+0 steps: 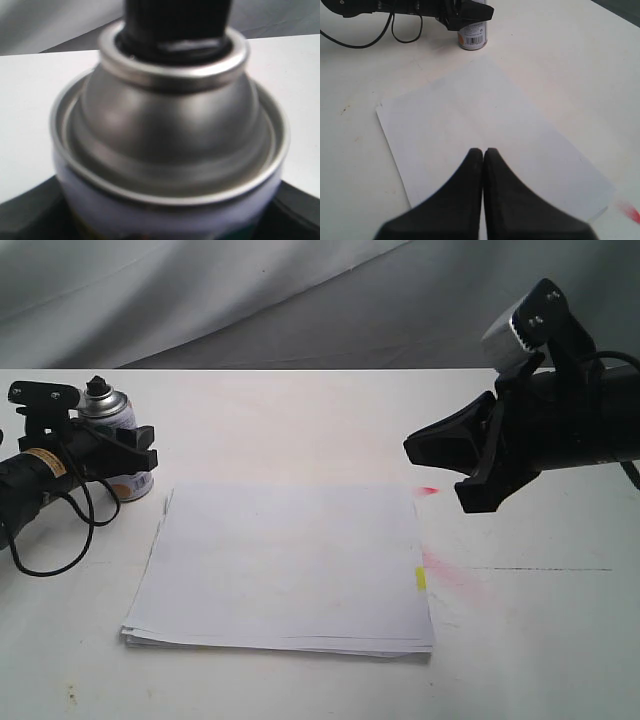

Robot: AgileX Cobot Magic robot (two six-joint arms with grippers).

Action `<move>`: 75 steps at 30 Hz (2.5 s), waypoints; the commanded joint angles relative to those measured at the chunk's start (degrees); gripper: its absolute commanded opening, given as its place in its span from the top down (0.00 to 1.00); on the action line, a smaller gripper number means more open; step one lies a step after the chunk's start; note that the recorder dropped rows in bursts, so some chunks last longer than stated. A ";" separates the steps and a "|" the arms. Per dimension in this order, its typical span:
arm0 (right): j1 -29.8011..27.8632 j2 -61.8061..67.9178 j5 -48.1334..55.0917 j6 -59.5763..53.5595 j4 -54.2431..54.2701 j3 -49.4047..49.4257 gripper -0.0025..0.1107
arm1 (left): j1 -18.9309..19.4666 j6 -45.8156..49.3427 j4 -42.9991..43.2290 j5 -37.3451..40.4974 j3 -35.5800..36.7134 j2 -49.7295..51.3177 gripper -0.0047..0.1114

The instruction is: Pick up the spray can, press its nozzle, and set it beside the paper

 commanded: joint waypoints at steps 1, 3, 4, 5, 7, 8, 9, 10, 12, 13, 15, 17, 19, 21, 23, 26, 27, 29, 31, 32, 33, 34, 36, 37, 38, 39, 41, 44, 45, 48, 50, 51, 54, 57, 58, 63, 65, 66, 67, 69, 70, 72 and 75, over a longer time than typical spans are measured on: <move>-0.08 -0.18 -0.14 -0.19 0.27 0.23 0.98 | 0.12 -0.35 -0.96 -1.84 -0.06 -0.05 0.79; -0.08 -0.18 -0.14 -0.19 0.27 0.23 0.98 | 0.12 -0.35 -0.57 -1.84 -0.06 -0.05 0.65; -0.08 -0.18 -0.14 -0.19 0.27 0.23 0.98 | 0.12 -0.35 -0.57 -1.84 -0.06 -0.05 0.59; -0.08 -0.18 -0.14 -0.19 0.27 0.23 0.98 | 0.12 -0.35 -0.57 -1.84 -0.06 -0.05 0.51; -0.08 -0.18 -0.14 -0.19 0.27 0.23 0.98 | 0.12 -0.79 -0.57 -1.84 -0.06 -0.05 0.38; -0.08 -0.18 -0.14 -0.19 0.27 0.23 0.98 | 0.12 -2.02 -0.57 -1.84 -0.06 -0.05 0.34; -0.08 -0.18 -0.14 -0.19 0.27 0.23 0.98 | 0.12 -3.09 -0.57 -1.84 -0.06 -0.05 0.32; -0.08 -0.18 -0.14 -0.19 0.27 0.23 0.98 | 0.12 -3.33 -0.57 -1.84 -0.06 -0.05 0.32; -0.08 -0.18 -0.14 -0.19 0.27 0.23 0.98 | 0.12 -3.11 -0.57 -1.84 -0.06 -0.32 0.32; -0.08 -0.18 -0.14 -0.19 0.27 0.23 0.98 | 0.12 -3.11 -0.57 -1.84 -0.06 -0.36 0.32; -0.08 -0.18 -0.14 -0.19 0.27 0.23 0.98 | 0.12 -3.11 -0.57 -1.84 -0.06 -0.89 0.32; -0.08 -0.18 -0.14 -0.19 0.27 0.23 0.98 | 0.12 -3.11 -0.57 -1.84 -0.06 -1.78 0.32; -0.08 -0.18 -0.14 -0.19 0.27 0.23 0.98 | 0.12 -3.11 -0.57 -1.84 -0.06 -3.15 0.32; -0.08 -0.18 -0.14 -0.19 0.27 0.23 0.98 | 0.12 -3.11 -0.57 -1.73 -0.06 -5.14 0.32; -0.08 -0.18 -0.14 -0.19 0.27 0.23 0.98 | 0.12 -3.11 -0.57 -0.15 -0.06 -7.56 0.32; -0.08 -0.18 -0.14 -0.19 0.27 0.23 0.98 | 0.12 -3.11 -0.57 4.25 -0.06 -12.32 0.32; -0.08 -0.18 -0.14 -0.19 0.27 0.23 0.98 | 0.12 -3.11 -0.57 6.11 -0.06 -14.27 0.32; -0.08 -0.18 -0.14 -0.19 0.27 0.23 0.98 | 0.12 -3.11 -0.57 9.74 -0.06 -18.50 0.32; -0.08 -0.18 -0.14 -0.19 0.27 0.23 0.98 | 0.12 -3.11 -0.57 13.08 -0.06 -23.16 0.32; -0.08 -0.18 -0.14 -0.19 0.27 0.23 0.98 | 0.12 -3.11 -0.57 14.34 -0.06 -25.14 0.32; -0.08 -0.18 -0.14 -0.19 0.27 0.23 0.98 | 0.12 -3.11 -0.57 15.72 -0.06 -27.68 0.32; -0.08 -0.18 -0.14 -0.19 0.27 0.23 0.98 | 0.12 -3.11 -0.57 17.06 -0.06 -30.30 0.32; -0.08 -0.18 -0.14 -0.19 0.27 0.23 0.98 | 0.12 -3.11 -0.57 19.38 -0.06 -35.04 0.32; -0.08 -0.18 -0.14 -0.19 0.27 0.23 0.98 | 0.12 -4.87 -0.57 22.00 -0.06 -40.31 0.32; -0.08 -0.18 -0.14 -0.19 0.27 0.23 0.98 | 0.12 -6.71 -0.57 24.15 -0.06 -42.92 0.32; -0.08 -0.18 -0.14 -0.19 0.27 0.23 0.98 | 0.12 -9.02 -0.57 28.37 -0.06 -47.54 0.32; -0.66 -0.29 0.72 -0.77 -1.74 0.23 0.98 | 0.12 -12.36 -0.57 35.59 0.03 -54.27 0.32; -0.78 -0.18 0.14 -0.77 -2.62 0.23 0.98 | 0.12 -14.10 -0.57 43.72 0.03 -63.01 0.45; -0.78 -0.18 0.14 -0.77 -2.62 0.23 0.98 | 0.12 -14.10 -0.57 45.65 0.03 -65.29 0.51; -0.78 -0.18 0.14 -0.77 -2.62 0.23 0.98 | 0.12 -14.10 -0.57 53.00 0.03 -71.22 0.70; -0.78 -0.18 0.14 -0.77 -2.62 0.23 0.98 | 0.12 -13.63 -1.25 60.21 0.03 -74.64 0.86; -0.78 -0.18 0.14 -0.77 -2.50 0.23 0.98 | 0.12 -13.34 -1.83 62.84 0.03 -75.51 0.91; -0.78 -0.18 -0.36 -0.77 -1.84 0.23 0.98 | 0.12 -9.16 -3.52 68.38 0.70 -79.83 0.96; -0.65 -0.18 0.28 3.62 0.46 0.23 0.98 | 0.12 -7.00 -4.42 63.50 4.42 -85.92 0.96; -0.65 -0.18 3.32 6.15 0.46 0.23 0.98 | 0.12 -7.00 -5.99 60.88 7.59 -89.88 0.96; -0.65 -2.43 26.13 3.34 -2.01 0.23 0.98 | 0.12 -7.00 -7.80 59.49 20.68 -104.61 0.96; -0.65 -4.92 26.60 3.34 -2.99 0.23 0.98 | 0.12 -7.00 -8.28 59.49 24.41 -108.99 0.96; -0.65 -6.52 26.60 3.46 -3.20 0.23 0.98 | 0.12 -7.00 -8.69 59.49 25.53 -110.97 0.96; -0.65 -8.34 26.60 3.86 -3.20 0.23 0.98 | 0.12 -7.00 -9.29 59.49 27.02 -112.74 0.96; -0.65 -12.13 26.60 4.66 -3.20 0.23 0.98 | 0.12 -6.71 -10.08 59.49 28.61 -115.51 0.96; -0.65 -14.49 26.60 5.11 -3.20 0.23 0.98 | 0.12 -6.25 -10.36 59.49 29.59 -116.93 0.96; -0.65 -19.07 24.74 6.96 -3.20 0.23 0.98 | 0.12 -5.63 -11.25 59.61 30.56 -118.33 0.96; -0.65 -27.23 20.88 8.93 -3.32 0.23 0.98 | 0.12 -5.63 -11.25 59.48 31.31 -119.81 0.96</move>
